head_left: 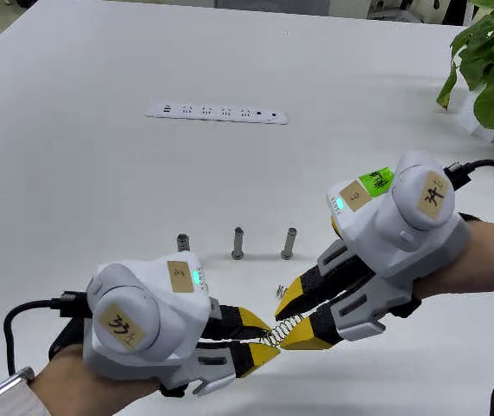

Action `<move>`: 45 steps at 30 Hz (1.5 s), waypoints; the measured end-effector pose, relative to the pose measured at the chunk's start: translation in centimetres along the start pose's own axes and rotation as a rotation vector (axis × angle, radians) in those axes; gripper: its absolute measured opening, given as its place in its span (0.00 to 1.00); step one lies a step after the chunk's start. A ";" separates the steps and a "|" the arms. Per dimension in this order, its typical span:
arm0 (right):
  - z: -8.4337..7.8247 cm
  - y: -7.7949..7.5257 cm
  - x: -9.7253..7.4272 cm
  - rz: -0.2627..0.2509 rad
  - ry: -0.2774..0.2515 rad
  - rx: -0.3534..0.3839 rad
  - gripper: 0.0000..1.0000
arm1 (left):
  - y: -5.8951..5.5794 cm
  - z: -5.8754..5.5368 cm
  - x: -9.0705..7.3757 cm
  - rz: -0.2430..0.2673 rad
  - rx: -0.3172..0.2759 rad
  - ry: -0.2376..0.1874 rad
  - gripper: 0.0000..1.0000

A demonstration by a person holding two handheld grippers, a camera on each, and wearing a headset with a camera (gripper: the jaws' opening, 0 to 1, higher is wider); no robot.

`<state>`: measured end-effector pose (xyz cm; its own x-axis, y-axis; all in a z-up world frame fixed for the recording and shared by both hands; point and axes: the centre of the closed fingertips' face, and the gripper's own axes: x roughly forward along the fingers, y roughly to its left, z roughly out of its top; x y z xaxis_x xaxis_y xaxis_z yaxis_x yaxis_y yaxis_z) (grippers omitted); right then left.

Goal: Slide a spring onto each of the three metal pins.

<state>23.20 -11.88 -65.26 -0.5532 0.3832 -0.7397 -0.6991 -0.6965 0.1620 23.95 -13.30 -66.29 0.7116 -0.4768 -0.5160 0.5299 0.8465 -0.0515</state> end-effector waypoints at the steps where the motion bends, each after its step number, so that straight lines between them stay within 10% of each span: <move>1: 0.0 0.1 0.0 0.003 0.002 0.003 0.16 | 0.0 0.0 0.0 -0.001 -0.002 -0.002 0.10; 37: -0.3 -0.1 0.1 0.007 0.037 0.009 0.12 | 0.1 0.7 0.2 0.005 -0.017 -0.029 0.12; 45: -0.3 -1.1 -0.1 -0.036 0.037 0.005 0.12 | 1.5 -0.6 -0.1 0.074 -0.056 -0.017 0.31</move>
<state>24.17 -11.34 -65.56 -0.5107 0.3848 -0.7689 -0.7205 -0.6795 0.1385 24.40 -11.89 -66.86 0.7560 -0.4160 -0.5053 0.4490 0.8914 -0.0620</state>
